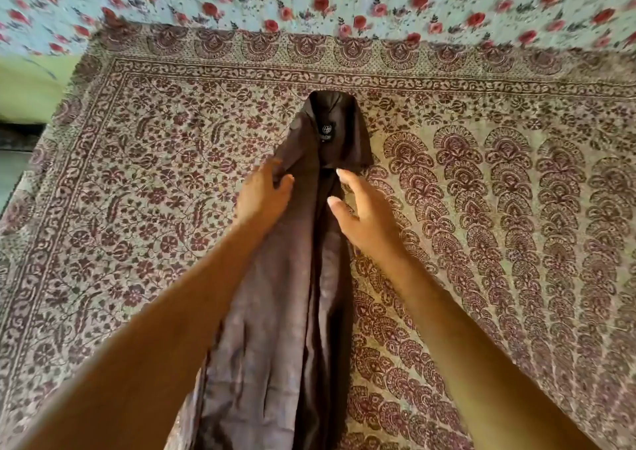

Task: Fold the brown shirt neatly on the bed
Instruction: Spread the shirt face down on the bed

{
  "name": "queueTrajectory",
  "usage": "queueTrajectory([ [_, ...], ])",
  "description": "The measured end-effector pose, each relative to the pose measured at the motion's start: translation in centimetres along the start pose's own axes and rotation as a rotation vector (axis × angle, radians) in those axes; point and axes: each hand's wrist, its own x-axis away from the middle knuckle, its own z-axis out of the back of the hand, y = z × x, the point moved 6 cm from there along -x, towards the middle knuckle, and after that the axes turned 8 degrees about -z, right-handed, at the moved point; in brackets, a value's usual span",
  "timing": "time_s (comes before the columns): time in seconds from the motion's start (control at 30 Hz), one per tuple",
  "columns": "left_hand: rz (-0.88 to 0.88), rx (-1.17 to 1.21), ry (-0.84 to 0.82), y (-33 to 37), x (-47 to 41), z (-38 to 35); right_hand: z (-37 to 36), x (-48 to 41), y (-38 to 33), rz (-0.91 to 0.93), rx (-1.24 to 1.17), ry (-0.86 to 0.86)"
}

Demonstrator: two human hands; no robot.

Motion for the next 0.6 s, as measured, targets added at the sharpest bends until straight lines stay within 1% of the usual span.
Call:
queueTrajectory([
  [0.07, 0.067, -0.015, -0.021, -1.3, -2.7, -1.1, -1.3, -2.5, 1.0, -0.051, -0.02, -0.017],
  [0.13, 0.14, 0.078, -0.037, -2.4, -4.7, -2.3, -2.5, -5.0, 1.8, -0.098, -0.006, -0.048],
  [0.23, 0.142, 0.168, 0.006, -2.9, -6.1, -3.5, -4.2, -8.4, 3.0, -0.205, -0.05, -0.069],
  [0.3, 0.077, 0.203, 0.049, -2.3, -5.9, -3.3, -4.8, -9.8, 3.2, -0.315, -0.125, -0.067],
  [0.37, -0.051, 0.268, 0.041, -1.4, -5.1, -3.0, -5.3, -10.4, 3.0, -0.409, -0.241, -0.044],
  [0.43, -0.175, 0.317, 0.006, -0.3, -3.7, -2.7, -5.5, -10.4, 2.7, -0.501, -0.4, -0.019],
  [0.5, -0.263, 0.335, -0.053, 0.9, -2.2, -2.4, -5.0, -10.4, 2.3, -0.592, -0.5, 0.002],
  [0.6, -0.347, 0.285, -0.151, 2.3, -0.8, -1.9, -3.2, -10.0, 1.9, -0.621, -0.579, 0.068],
])
